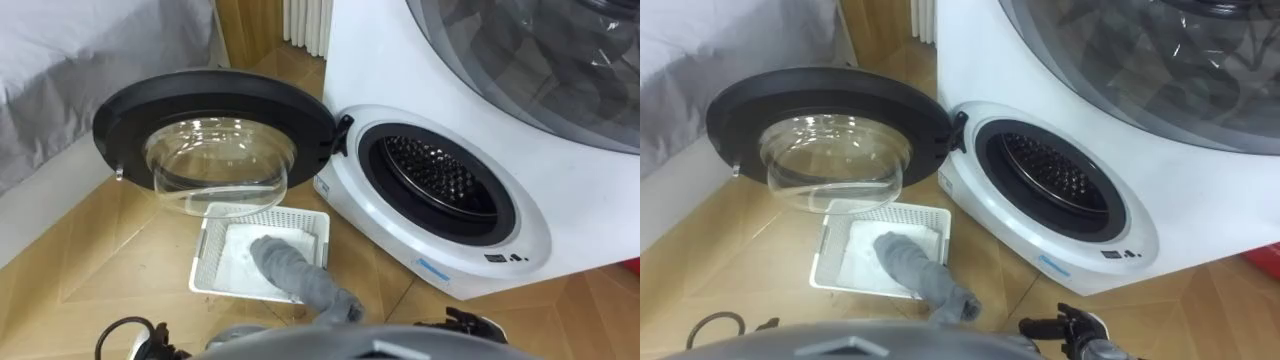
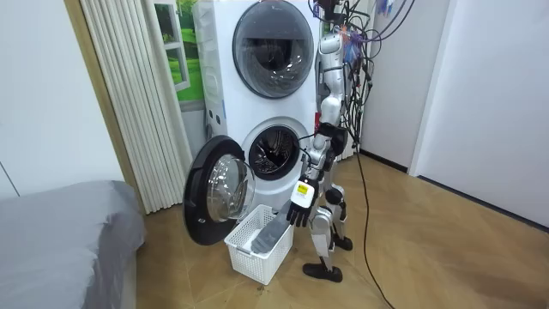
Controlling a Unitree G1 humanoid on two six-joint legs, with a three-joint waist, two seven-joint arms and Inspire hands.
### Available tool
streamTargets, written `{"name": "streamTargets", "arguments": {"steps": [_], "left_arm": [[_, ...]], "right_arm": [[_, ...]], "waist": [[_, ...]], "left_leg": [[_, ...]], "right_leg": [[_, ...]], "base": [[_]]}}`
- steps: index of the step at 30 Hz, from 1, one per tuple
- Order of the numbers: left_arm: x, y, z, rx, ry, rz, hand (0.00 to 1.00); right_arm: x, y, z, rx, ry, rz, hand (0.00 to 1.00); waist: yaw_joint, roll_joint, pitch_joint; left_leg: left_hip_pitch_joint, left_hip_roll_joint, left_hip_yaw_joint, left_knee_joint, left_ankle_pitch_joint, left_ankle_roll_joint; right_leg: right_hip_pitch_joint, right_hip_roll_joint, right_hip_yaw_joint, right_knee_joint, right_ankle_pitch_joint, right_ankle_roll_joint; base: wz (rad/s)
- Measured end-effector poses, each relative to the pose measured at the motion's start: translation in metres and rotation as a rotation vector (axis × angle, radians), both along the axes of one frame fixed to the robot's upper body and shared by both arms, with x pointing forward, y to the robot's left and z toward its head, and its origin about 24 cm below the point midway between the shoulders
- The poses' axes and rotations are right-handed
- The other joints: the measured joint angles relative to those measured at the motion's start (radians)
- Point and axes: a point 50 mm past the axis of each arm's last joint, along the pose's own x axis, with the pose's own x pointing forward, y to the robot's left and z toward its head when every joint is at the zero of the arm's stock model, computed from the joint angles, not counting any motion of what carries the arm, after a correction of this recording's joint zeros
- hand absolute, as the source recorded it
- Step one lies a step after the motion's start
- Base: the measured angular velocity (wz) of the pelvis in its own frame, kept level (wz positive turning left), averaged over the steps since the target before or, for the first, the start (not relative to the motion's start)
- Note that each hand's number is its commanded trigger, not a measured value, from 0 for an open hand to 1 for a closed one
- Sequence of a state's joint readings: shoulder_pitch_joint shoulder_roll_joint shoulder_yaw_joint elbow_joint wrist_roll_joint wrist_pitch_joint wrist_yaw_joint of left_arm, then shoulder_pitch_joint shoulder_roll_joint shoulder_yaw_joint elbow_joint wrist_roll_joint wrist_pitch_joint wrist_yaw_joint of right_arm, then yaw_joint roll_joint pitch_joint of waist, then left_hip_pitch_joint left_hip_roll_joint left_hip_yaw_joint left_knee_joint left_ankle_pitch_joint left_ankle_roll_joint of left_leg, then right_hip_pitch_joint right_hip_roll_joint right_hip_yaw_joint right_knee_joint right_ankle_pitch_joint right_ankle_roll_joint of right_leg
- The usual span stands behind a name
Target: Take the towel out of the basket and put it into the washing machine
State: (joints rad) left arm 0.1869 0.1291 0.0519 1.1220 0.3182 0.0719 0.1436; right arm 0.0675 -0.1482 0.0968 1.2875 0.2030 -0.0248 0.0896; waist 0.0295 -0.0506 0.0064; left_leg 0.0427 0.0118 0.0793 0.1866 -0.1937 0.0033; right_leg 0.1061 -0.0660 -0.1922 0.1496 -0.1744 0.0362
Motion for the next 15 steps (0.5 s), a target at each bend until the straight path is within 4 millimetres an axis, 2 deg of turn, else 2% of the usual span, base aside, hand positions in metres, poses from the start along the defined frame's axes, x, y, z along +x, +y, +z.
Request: {"name": "streamTargets", "arguments": {"steps": [10, 13, 15], "left_arm": [[0.002, -0.003, -0.001, -0.008, 0.008, -0.044, 0.00], [0.007, -0.004, 0.000, -0.012, 0.000, -0.063, 0.00], [0.013, -0.004, 0.000, -0.012, -0.016, -0.076, 0.00]], "right_arm": [[0.004, 0.000, 0.001, 0.001, -0.018, 0.006, 0.00], [0.009, 0.000, 0.001, -0.001, -0.027, 0.014, 0.00], [0.013, 0.000, 0.002, -0.004, -0.035, 0.022, 0.00]], "waist": [[0.000, 0.019, 0.0001], [-0.001, 0.029, -0.0015], [-0.003, 0.036, 0.0003]], "left_leg": [[-0.021, 0.000, 0.000, 0.005, 0.000, 0.000], [-0.050, 0.000, -0.001, 0.017, 0.000, 0.001], [-0.061, 0.000, -0.003, 0.019, 0.000, 0.001]], "right_leg": [[-0.013, 0.000, -0.001, 0.000, 0.000, 0.000], [-0.034, 0.000, -0.003, 0.002, 0.001, -0.002], [-0.046, 0.000, -0.004, 0.002, 0.003, -0.004]], "base": [[0.00], [0.01], [0.00]]}}
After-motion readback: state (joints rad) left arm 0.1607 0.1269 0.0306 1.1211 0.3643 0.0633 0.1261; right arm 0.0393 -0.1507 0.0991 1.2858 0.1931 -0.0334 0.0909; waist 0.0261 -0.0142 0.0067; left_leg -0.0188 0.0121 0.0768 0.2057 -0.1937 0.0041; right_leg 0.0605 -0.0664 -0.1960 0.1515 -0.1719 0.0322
